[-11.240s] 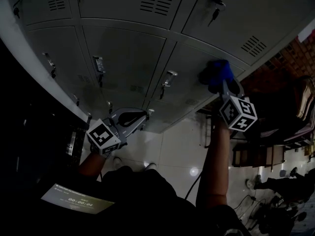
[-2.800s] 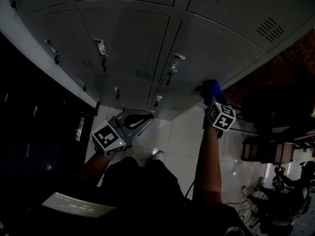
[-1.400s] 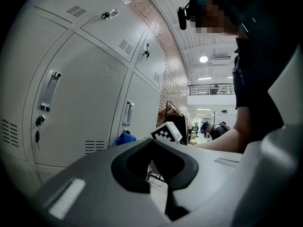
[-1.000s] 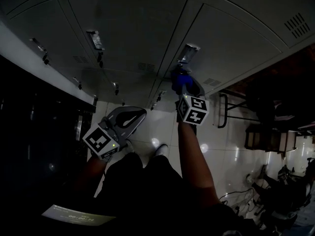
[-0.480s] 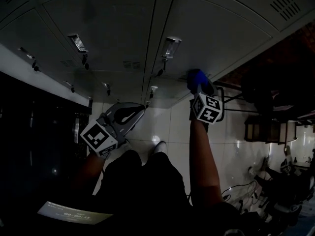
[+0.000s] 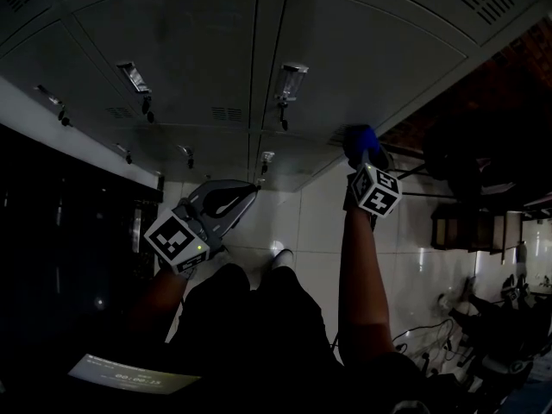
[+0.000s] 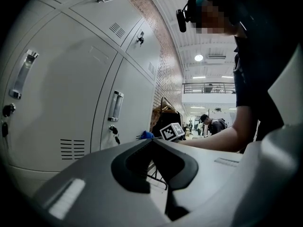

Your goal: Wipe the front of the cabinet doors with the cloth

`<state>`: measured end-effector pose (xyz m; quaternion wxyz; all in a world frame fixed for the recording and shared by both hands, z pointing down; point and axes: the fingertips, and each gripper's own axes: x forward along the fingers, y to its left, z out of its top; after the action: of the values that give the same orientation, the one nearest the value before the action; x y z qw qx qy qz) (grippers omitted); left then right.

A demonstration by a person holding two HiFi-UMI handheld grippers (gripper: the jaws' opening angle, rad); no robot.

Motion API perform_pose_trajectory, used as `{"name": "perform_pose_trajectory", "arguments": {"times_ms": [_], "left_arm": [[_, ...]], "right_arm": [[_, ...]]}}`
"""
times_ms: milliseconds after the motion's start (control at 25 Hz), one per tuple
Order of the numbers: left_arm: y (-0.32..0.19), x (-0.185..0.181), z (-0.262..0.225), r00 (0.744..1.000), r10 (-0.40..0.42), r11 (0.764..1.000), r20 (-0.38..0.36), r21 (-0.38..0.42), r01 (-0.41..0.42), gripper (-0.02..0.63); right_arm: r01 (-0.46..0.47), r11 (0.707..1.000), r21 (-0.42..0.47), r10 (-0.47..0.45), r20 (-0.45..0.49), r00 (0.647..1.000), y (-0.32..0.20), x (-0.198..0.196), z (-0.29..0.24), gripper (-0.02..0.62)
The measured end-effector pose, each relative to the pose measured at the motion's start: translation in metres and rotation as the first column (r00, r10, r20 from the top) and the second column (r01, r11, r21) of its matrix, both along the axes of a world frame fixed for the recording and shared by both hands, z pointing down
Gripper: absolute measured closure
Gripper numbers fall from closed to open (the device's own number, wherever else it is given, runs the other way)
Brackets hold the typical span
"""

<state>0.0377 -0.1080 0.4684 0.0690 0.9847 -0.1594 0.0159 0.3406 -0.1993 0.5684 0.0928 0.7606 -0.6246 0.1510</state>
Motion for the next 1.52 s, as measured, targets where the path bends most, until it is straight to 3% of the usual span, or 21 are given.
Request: {"name": "perform_pose_trajectory", "arguments": {"times_ms": [160,360,560,760,880,1040,1520], "left_arm": [[0.003,0.004,-0.005,1.0,-0.004,1.0,-0.005,0.003,0.004,0.603],[0.005,0.003,-0.013,1.0,-0.014,1.0,-0.013,0.005,0.014,0.603],[0.014,0.008,-0.022,1.0,0.007,1.0,-0.007,0.019,-0.006,0.603],[0.022,0.011,-0.035,1.0,0.028,0.999,-0.013,0.037,-0.028,0.603],[0.027,0.014,-0.042,0.999,0.047,0.998,-0.014,0.038,-0.046,0.603],[0.023,0.013,-0.049,0.999,0.046,0.998,-0.013,0.052,-0.045,0.603],[0.013,0.013,-0.067,0.998,0.059,0.996,-0.011,0.07,-0.058,0.603]], "right_arm": [[0.002,1.0,0.024,-0.002,0.021,1.0,0.007,0.005,-0.006,0.523],[0.215,0.971,0.106,-0.219,0.032,0.975,0.022,-0.052,-0.039,0.523],[0.455,0.873,0.174,-0.468,0.04,0.883,0.055,-0.134,-0.075,0.523],[0.586,0.771,0.248,-0.611,0.03,0.791,0.087,-0.194,-0.121,0.523],[0.629,0.73,0.269,-0.657,0.02,0.754,0.098,-0.208,-0.14,0.523],[0.663,0.697,0.273,-0.691,0.007,0.723,0.105,-0.217,-0.159,0.523],[0.709,0.653,0.267,-0.736,0.0,0.677,0.113,-0.234,-0.178,0.523]]}}
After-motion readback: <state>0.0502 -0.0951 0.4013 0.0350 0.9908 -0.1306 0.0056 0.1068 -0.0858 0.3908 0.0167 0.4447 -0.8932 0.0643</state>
